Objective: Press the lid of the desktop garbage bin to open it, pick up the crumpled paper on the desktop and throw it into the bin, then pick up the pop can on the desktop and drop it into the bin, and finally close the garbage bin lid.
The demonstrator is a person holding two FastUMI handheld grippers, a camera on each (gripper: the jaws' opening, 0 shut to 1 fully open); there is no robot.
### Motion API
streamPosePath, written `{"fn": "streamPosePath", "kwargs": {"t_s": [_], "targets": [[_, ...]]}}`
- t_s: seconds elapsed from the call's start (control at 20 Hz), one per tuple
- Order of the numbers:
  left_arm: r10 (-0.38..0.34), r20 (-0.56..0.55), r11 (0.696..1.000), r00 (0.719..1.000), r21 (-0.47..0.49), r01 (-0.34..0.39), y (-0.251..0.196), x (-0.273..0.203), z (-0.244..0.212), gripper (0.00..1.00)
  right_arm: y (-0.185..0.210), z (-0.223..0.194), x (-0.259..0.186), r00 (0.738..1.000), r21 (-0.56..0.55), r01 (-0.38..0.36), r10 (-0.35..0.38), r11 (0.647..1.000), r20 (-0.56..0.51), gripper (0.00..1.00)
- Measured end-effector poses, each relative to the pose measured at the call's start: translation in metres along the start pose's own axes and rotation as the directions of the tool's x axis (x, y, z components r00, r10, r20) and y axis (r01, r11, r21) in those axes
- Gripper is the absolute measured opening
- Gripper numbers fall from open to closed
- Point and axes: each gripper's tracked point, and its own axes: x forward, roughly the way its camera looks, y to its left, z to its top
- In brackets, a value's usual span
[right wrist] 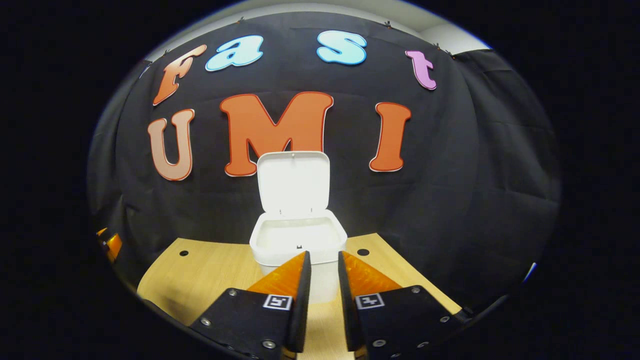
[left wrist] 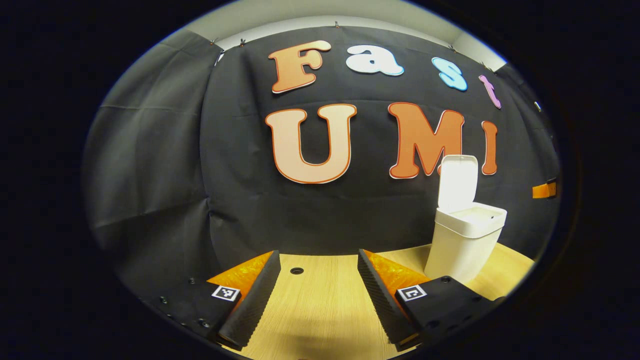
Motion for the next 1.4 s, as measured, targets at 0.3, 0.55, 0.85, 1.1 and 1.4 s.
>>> {"fn": "streamPosePath", "kwargs": {"t_s": [0.3,0.55,0.85,1.1,1.4], "targets": [[-0.081,0.006,0.997,0.997,-0.011,0.081,-0.028,-0.006,-0.003,0.99,0.009,-0.015,-0.003,1.000,-0.055,-0.021,0.021,0.998,-0.001,0.84],[-0.117,-0.023,0.993,0.993,-0.005,0.117,-0.045,-0.008,-0.020,0.99,0.018,-0.030,-0.002,0.998,-0.065,-0.045,0.043,0.997,-0.039,0.98],[-0.188,-0.105,0.982,0.977,-0.013,0.187,-0.077,-0.003,-0.056,0.99,0.012,-0.046,-0.004,0.995,-0.082,-0.044,0.037,0.996,-0.089,0.98],[-0.234,-0.171,0.971,0.957,0.000,0.238,-0.105,0.002,-0.098,0.96,0.004,-0.063,-0.001,0.988,-0.072,-0.033,0.022,0.997,-0.150,0.98],[-0.291,-0.307,0.953,0.906,-0.017,0.301,-0.136,-0.008,-0.165,0.99,-0.002,-0.075,0.001,0.980,-0.062,-0.023,0.010,0.998,-0.198,0.98]]}}
